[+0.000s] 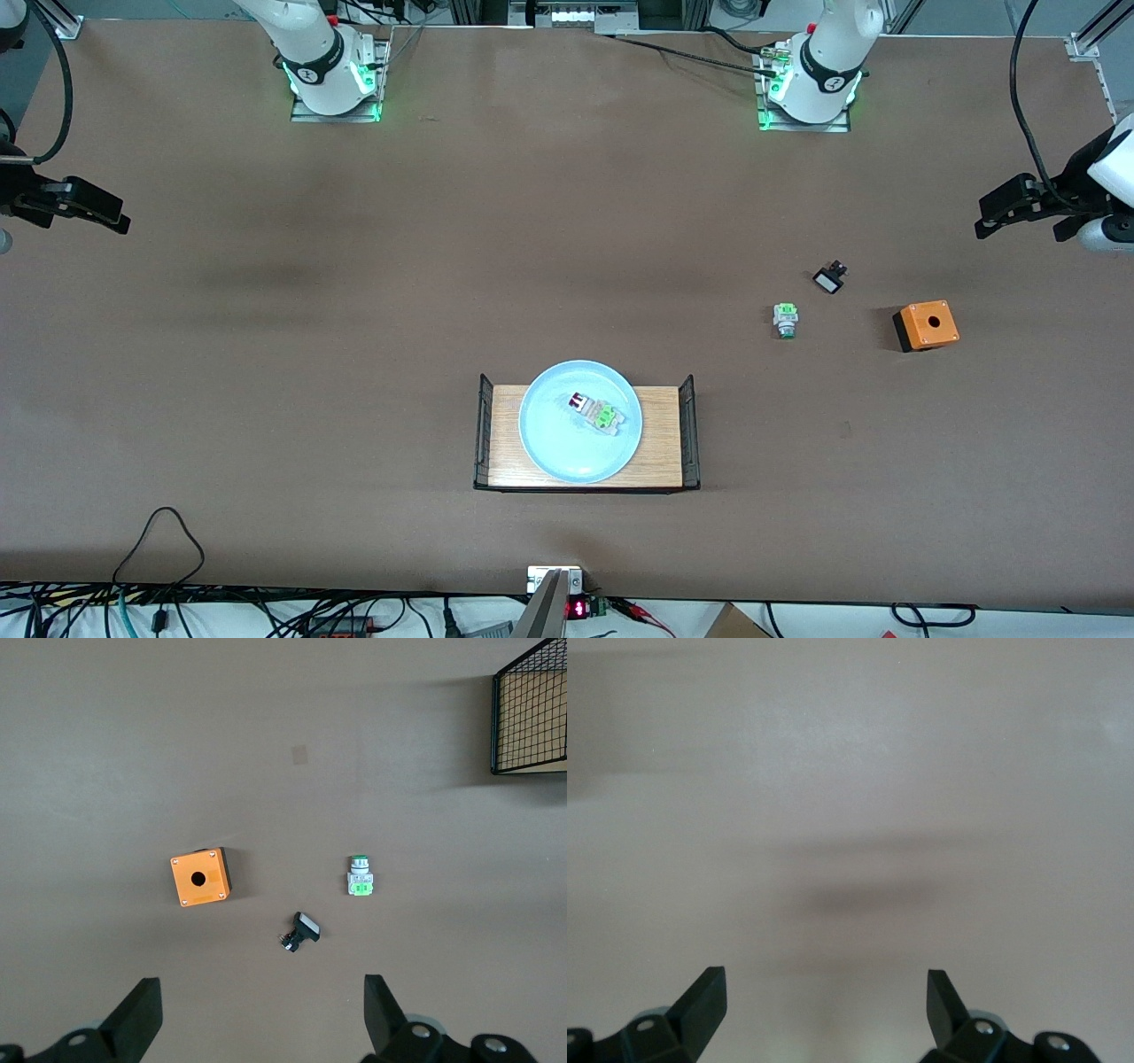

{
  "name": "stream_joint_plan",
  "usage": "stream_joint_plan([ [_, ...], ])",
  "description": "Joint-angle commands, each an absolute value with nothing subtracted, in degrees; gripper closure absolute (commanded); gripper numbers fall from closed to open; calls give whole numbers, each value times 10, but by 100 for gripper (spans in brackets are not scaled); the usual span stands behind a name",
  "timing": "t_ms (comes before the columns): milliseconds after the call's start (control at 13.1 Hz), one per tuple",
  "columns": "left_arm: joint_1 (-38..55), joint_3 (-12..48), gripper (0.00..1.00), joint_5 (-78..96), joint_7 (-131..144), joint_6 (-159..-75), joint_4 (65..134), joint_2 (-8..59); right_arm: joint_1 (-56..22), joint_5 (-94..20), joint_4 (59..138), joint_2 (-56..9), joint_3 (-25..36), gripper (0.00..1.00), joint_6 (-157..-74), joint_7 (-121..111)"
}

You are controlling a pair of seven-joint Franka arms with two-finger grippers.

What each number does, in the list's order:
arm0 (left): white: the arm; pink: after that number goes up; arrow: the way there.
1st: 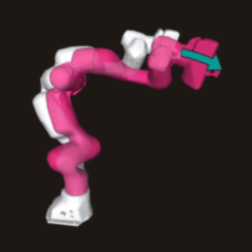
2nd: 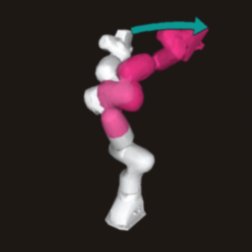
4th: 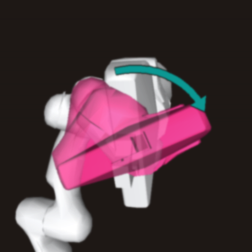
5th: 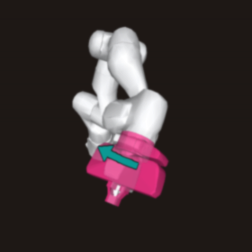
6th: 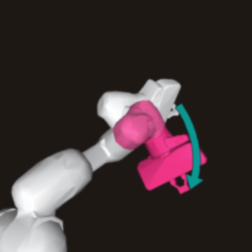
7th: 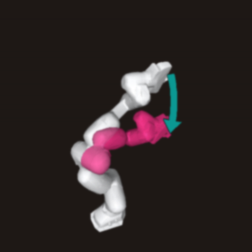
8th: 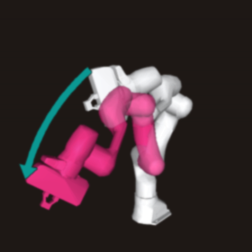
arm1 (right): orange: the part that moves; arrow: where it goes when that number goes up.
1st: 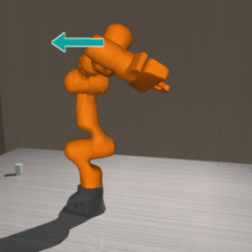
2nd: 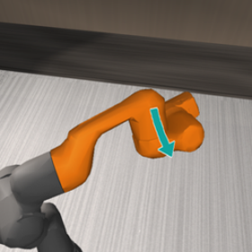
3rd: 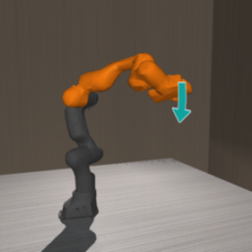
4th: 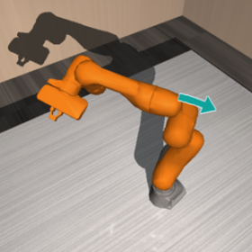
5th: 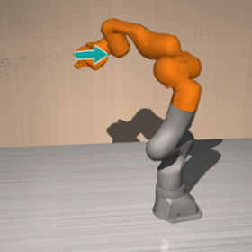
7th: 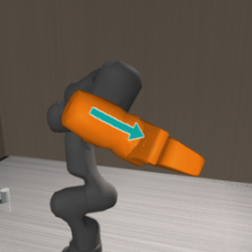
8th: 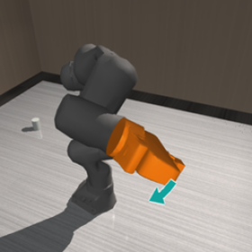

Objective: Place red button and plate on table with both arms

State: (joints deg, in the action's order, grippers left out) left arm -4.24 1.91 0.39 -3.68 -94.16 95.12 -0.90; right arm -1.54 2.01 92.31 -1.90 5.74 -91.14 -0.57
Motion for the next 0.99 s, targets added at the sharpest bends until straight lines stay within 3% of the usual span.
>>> stream_joint_plan([
  [0,-40,17,0,-1,-33,-931,941,-4,-11,12,935,-5,56,0,-910,-13],
  [535,-40,17,0,-6,-52,-928,947,3,-11,12,934,-5,56,0,-911,-12],
  [688,-39,18,0,-7,-41,-872,941,20,-11,12,934,-5,56,0,-911,-12],
  [917,-35,23,0,2,28,-871,930,39,-11,12,934,-5,56,0,-911,-12],
])
